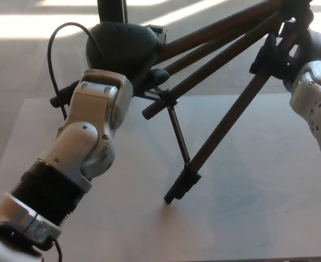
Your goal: Use both hands of the robot to pick up the tripod lying in the middle of the desk and make it stand upright on the desk
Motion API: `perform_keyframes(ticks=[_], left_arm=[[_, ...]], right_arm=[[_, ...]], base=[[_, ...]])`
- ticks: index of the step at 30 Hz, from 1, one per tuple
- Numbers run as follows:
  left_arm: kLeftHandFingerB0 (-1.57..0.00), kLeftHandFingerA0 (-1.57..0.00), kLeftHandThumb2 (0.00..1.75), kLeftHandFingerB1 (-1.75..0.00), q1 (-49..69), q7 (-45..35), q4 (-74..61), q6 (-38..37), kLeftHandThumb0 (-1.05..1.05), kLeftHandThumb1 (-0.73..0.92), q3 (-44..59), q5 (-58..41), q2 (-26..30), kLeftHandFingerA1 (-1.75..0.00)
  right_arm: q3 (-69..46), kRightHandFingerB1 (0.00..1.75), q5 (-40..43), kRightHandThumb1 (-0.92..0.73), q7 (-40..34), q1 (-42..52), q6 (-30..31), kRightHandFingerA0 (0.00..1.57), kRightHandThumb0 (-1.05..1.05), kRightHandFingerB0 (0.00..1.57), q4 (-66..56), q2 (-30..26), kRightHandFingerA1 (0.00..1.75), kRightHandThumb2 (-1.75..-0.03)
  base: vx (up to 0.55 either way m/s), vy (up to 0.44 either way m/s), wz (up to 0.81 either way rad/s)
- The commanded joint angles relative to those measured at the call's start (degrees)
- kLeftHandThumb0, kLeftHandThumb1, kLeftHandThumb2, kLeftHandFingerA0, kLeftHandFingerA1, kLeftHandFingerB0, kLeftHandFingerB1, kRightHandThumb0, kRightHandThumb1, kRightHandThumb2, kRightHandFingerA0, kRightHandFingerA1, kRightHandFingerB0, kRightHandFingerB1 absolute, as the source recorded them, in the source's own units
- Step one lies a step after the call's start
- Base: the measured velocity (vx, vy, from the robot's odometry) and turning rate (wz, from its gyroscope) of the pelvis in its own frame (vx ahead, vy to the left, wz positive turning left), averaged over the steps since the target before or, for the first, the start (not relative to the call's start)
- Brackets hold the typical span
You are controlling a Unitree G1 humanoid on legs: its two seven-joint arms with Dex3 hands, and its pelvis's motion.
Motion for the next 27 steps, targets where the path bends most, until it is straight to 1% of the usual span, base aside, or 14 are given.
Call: perform_keyframes(ticks=[1, 2, 3, 5, 8, 9, 11, 13, 14, 15, 16, 20, 23, 27], left_arm=[[-0.73, -0.87, 0.64, -1.41, 3.7, -2.1, -0.8, -1.7, -0.31, 0.63, -0.5, 0.4, 4.5, -1.74], [-0.75, -0.85, 0.68, -1.33, 4.7, -1.2, -1.4, -1.3, -0.28, 0.64, 0.2, -0.5, 4.0, -1.69], [-0.76, -0.85, 0.69, -1.25, 5.6, -0.2, -1.7, -1.7, -0.28, 0.65, 0.6, -1.0, 4.0, -1.69], [-0.70, -0.80, 0.65, -1.35, 5.7, -0.5, -1.8, -1.6, -0.26, 0.64, 0.7, -1.2, 4.2, -1.71], [-0.69, -0.77, 0.62, -1.35, 6.8, -2.4, -2.2, 0.9, -0.27, 0.59, 1.6, -2.1, 3.4, -1.71], [-0.72, -0.77, 0.63, -1.25, 7.0, -2.0, -2.3, 0.5, -0.25, 0.58, 2.2, -2.9, 3.3, -1.68], [-0.75, -0.75, 0.66, -1.09, 7.8, -1.5, -2.5, 0.8, -0.26, 0.61, 2.2, -2.7, 3.3, -1.59], [-0.76, -0.77, 0.65, -1.12, 8.2, 0.1, -1.8, 0.3, -0.29, 0.65, 2.1, -2.6, 3.1, -1.61], [-0.76, -0.84, 0.73, -1.33, 9.6, 0.1, -2.0, 1.3, -0.29, 0.64, 2.8, -3.7, 2.0, -1.74], [-0.76, -0.84, 0.73, -1.33, 10.3, 0.0, -2.1, 1.8, -0.29, 0.64, 3.0, -4.2, 1.6, -1.74], [-0.74, -0.85, 0.69, -1.32, 11.1, 0.5, -2.5, 2.1, -0.29, 0.64, 3.0, -4.3, 1.1, -1.73], [-0.72, -0.82, 0.69, -1.06, 14.1, -1.1, -4.3, 6.6, -0.34, 0.74, 3.3, -4.5, -1.1, -1.62], [-0.77, -0.82, 0.68, -1.12, 15.8, 0.4, -4.8, 5.9, -0.30, 0.66, 3.7, -5.2, -1.5, -1.61], [-0.65, -0.82, 0.75, -1.61, 18.3, 2.1, -5.3, 5.1, -0.22, 0.57, 4.8, -6.6, -2.6, -1.75]], right_arm=[[14.0, 1.27, -24.4, -0.56, 15.0, -17.1, -8.0, 0.87, -0.31, 0.85, 0.3, -16.7, 1.65, -1.01], [16.8, 1.15, -26.7, -0.45, 13.2, -19.9, -4.2, 0.85, -0.24, 0.86, 1.1, -16.5, 1.55, -1.21], [19.5, 1.04, -29.2, -0.60, 14.6, -21.5, -6.2, 0.83, -0.36, 0.84, 2.0, -17.5, 1.50, -1.01], [21.2, 0.96, -30.0, -0.44, 13.6, -23.4, -4.6, 0.89, -0.30, 0.90, 3.1, -17.3, 1.33, -1.21], [24.9, 0.89, -32.3, -0.47, 13.6, -28.9, -2.4, 0.82, -0.21, 0.85, 4.4, -16.5, 1.23, -1.21], [26.2, 0.81, -33.0, -0.53, 14.0, -30.5, -2.2, 0.79, -0.26, 0.77, 5.1, -16.6, 0.98, -1.12], [24.6, 0.77, -30.4, -0.83, 15.3, -30.8, -5.9, 0.78, -0.61, 0.73, 5.2, -16.8, 1.38, -0.68], [26.4, 0.87, -31.6, -0.70, 15.6, -31.8, -7.6, 0.89, -0.52, 0.80, 5.8, -17.4, 1.50, -0.85], [30.5, 0.69, -35.0, -0.77, 16.9, -33.8, -5.4, 0.91, -0.50, 0.75, 6.9, -17.3, 1.15, -0.76], [32.5, 0.69, -36.3, -0.77, 17.4, -34.6, -4.4, 0.91, -0.50, 0.75, 7.3, -17.3, 1.15, -0.76], [31.8, 0.83, -34.8, -0.58, 17.3, -34.3, -4.4, 0.92, -0.28, 0.81, 7.5, -16.7, 1.31, -0.98], [31.0, 1.05, -31.2, -0.49, 17.0, -32.0, -7.0, 0.96, -0.29, 0.91, 7.4, -14.4, 1.55, -1.07], [35.6, 0.69, -34.3, -0.49, 16.2, -33.8, -2.8, 0.93, -0.24, 0.79, 6.6, -12.8, 1.56, -1.09], [37.3, 1.43, -35.3, -0.69, 13.0, -32.6, -5.7, 0.96, -0.40, 0.81, 5.5, -11.4, 1.75, -0.80]], base=[[0.00, 0.000, 0.00], [0.00, 0.000, 0.00], [0.00, 0.000, 0.00], [0.00, 0.000, 0.00], [0.00, 0.000, 0.00], [0.00, 0.000, 0.00], [0.00, 0.000, 0.00], [0.00, 0.000, 0.00], [0.00, 0.000, 0.00], [0.00, 0.000, 0.00], [0.00, 0.000, 0.00], [0.00, 0.000, 0.00], [0.00, 0.000, 0.00], [0.00, 0.000, 0.00]])
